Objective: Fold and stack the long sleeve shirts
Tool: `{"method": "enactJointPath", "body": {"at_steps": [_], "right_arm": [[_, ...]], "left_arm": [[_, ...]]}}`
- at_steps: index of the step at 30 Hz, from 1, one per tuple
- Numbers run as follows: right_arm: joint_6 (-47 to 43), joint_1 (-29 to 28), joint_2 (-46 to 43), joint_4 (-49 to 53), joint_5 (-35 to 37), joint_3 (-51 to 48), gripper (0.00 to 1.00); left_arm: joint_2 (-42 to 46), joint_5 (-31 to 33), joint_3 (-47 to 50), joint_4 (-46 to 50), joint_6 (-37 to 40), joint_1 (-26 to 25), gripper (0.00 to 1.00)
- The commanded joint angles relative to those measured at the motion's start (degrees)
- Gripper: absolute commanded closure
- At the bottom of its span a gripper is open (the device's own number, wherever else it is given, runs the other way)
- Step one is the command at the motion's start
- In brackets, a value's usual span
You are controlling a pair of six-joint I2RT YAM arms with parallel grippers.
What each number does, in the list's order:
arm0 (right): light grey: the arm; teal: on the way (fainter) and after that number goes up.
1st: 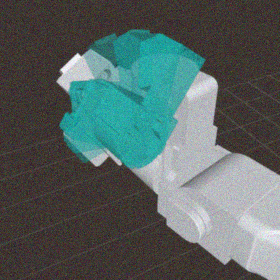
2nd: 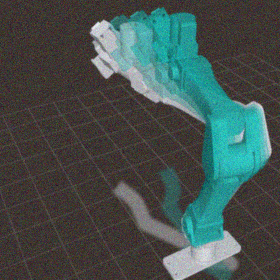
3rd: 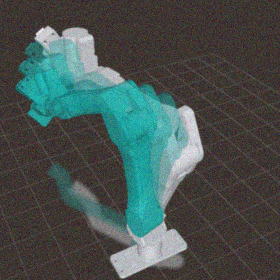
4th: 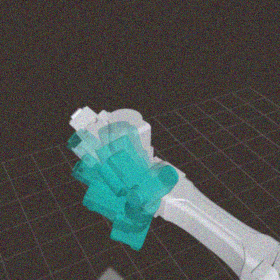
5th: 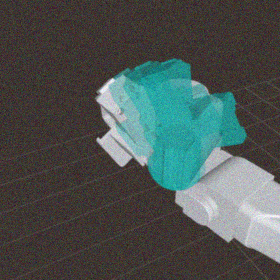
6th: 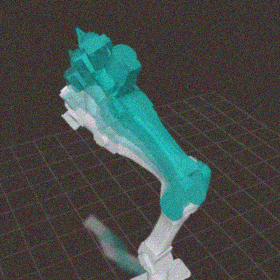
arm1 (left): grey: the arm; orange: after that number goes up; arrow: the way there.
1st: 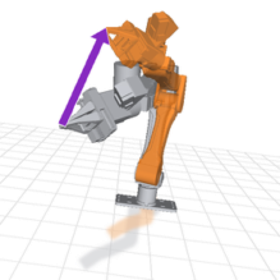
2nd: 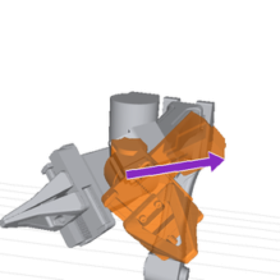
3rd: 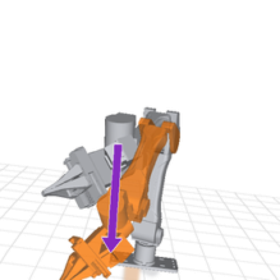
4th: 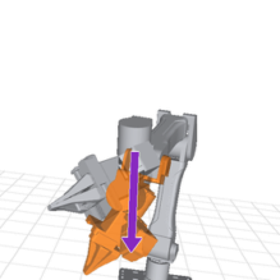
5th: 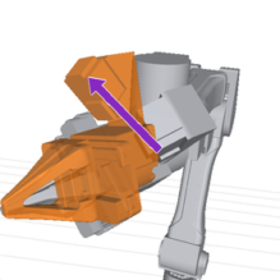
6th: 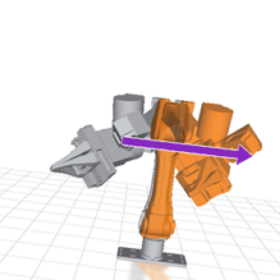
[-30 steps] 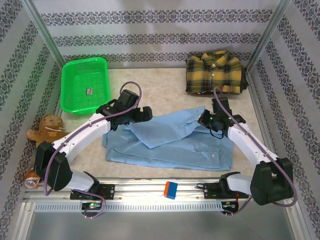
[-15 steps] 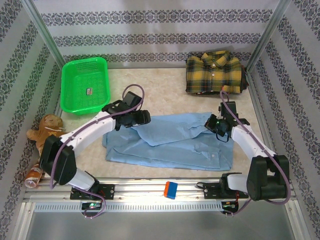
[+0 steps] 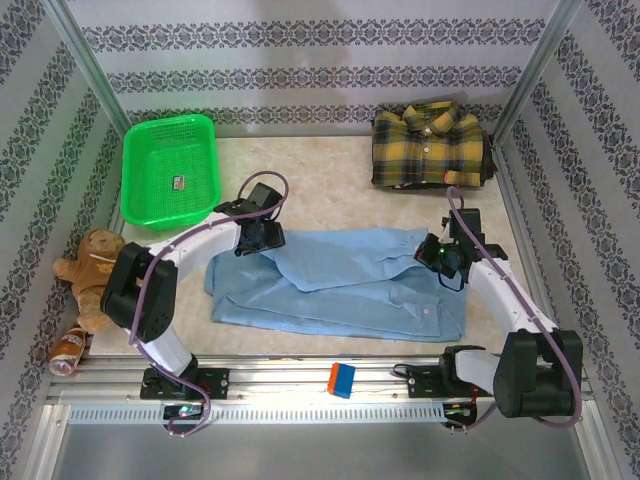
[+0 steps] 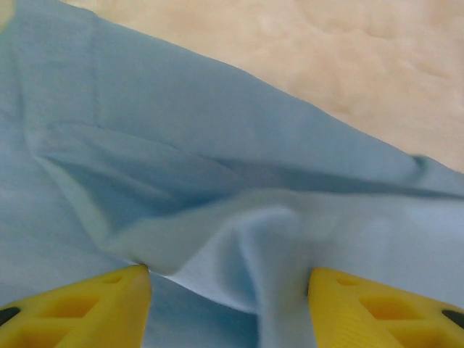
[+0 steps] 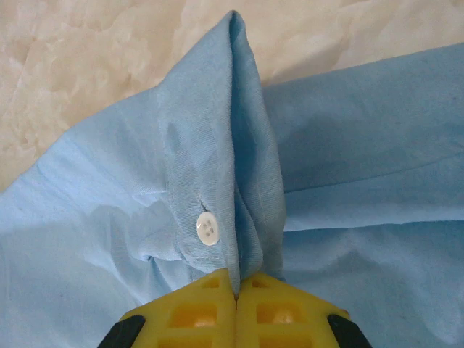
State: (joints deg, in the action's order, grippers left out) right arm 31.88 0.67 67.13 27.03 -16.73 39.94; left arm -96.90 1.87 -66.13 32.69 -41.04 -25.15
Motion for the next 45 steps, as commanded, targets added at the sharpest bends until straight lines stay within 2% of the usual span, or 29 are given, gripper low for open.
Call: {"method": "enactJointPath", "body": {"at_steps": [1, 8, 12, 18, 21, 26, 30, 37, 41, 45], "right_arm": [[-3.4, 1.0, -1.1, 3.9, -0.9, 0.6, 1.00], [-8.7, 1.4, -1.1, 10.4, 0.9, 7.3, 1.00], [-9.7, 1.6, -0.8, 11.7, 1.8, 7.3, 1.00], [-10.8, 1.8, -0.2, 11.3, 2.1, 6.6, 1.00], [-12.8, 2.0, 0.2, 12.1, 3.3, 7.7, 1.00], [-16.8, 3.2, 2.4, 13.8, 4.2, 10.5, 1.00], [-15.8, 3.3, 3.4, 14.3, 3.9, 10.4, 1.00], [-12.2, 3.4, 1.7, 14.0, 4.6, 6.8, 0.99], [-12.0, 3.4, 1.0, 13.2, 5.5, 4.6, 0.98], [-11.5, 3.4, 2.3, 13.2, 6.3, 4.4, 0.97]], "left_arm": [[-0.8, 2.9, 0.2, -3.1, 2.9, 2.3, 0.43], [0.6, 2.4, 5.6, -8.1, 3.7, 5.4, 0.49], [-0.3, 1.1, 7.1, -10.0, 5.9, 5.9, 0.52], [-0.5, 4.0, 7.6, -9.2, 8.7, 6.7, 0.60], [-0.5, 2.9, 7.4, -10.4, 11.6, 7.6, 0.68], [0.9, -0.8, 9.3, -15.8, 18.4, 7.8, 0.72], [1.5, -3.3, 10.3, -17.6, 21.8, 7.8, 0.76], [4.7, -2.8, 10.0, -16.7, 23.0, 8.0, 0.78], [7.0, -3.8, 5.6, -15.2, 19.7, 6.5, 0.77], [6.1, -5.6, -1.8, -12.4, 17.1, 0.1, 0.74]]}}
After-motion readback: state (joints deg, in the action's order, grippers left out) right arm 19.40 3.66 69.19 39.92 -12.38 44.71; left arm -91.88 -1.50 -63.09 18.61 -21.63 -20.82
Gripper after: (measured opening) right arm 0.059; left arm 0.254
